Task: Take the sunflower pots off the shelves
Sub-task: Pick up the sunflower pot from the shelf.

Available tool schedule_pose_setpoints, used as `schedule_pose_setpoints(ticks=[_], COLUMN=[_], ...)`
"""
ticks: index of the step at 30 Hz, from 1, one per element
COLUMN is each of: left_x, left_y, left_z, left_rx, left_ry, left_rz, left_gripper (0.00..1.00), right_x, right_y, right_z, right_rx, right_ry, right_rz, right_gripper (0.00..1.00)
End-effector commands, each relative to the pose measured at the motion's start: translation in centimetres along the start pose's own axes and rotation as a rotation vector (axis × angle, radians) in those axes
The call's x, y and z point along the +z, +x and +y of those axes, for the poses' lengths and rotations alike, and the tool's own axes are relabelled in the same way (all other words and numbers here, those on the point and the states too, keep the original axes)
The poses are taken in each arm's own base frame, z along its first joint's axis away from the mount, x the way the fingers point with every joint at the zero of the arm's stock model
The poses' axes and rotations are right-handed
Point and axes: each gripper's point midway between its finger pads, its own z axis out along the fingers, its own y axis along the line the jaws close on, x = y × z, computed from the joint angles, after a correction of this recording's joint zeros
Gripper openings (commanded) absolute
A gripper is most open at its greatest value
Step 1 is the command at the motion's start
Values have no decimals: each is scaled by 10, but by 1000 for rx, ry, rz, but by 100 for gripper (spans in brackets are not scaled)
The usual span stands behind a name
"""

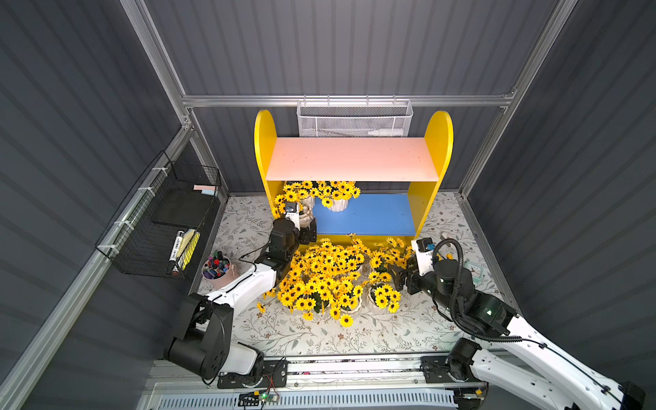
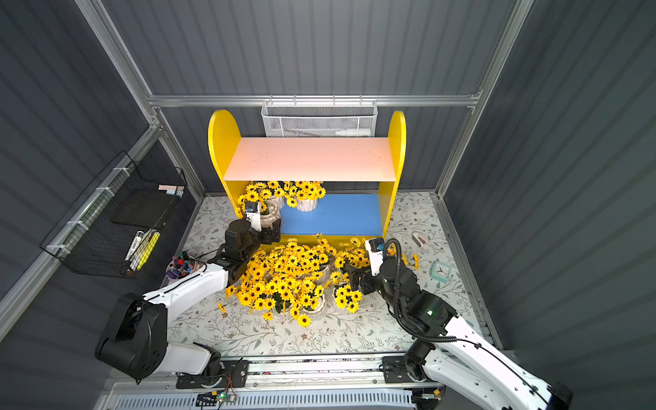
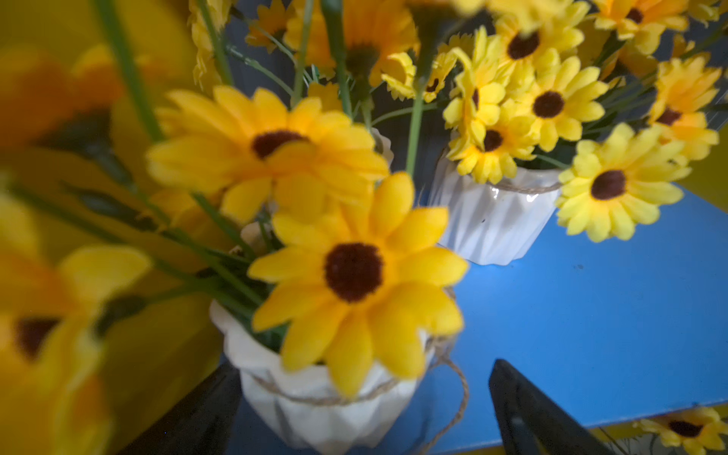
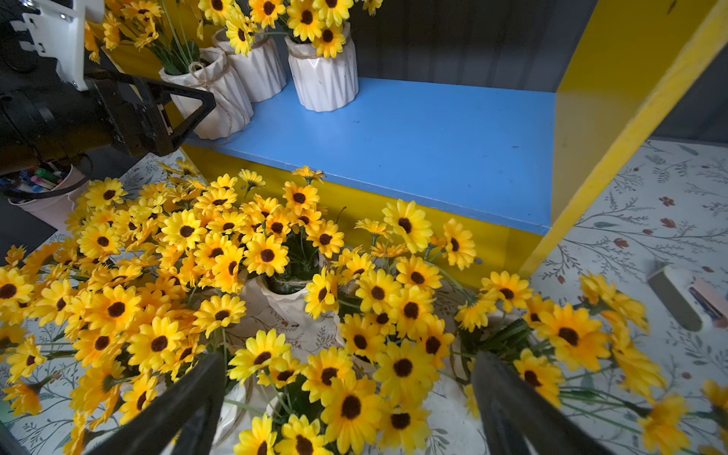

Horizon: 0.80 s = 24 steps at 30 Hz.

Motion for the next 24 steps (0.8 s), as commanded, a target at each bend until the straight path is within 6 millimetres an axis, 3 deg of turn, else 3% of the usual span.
schedule_pose_setpoints(ticks=[1, 12, 19, 24], left_x=[-2, -14, -16, -9], left_y=[-1, -2, 4, -4], left_z=[-12, -20, 3, -7], left_rx=[15, -11, 8, 64], left_ry=[76, 136, 8, 52], left_rz=[-28, -51, -71, -80], left_gripper=[99, 99, 99, 99], right_x=[3, 8, 9, 9], right_y=[2, 3, 2, 2], right_z=[0, -1, -3, -2], right_rx=[-11, -18, -16, -18], right_ry=[-3, 5, 11, 9], right_rz=[0, 12, 10, 10], right_gripper=[99, 99, 99, 99])
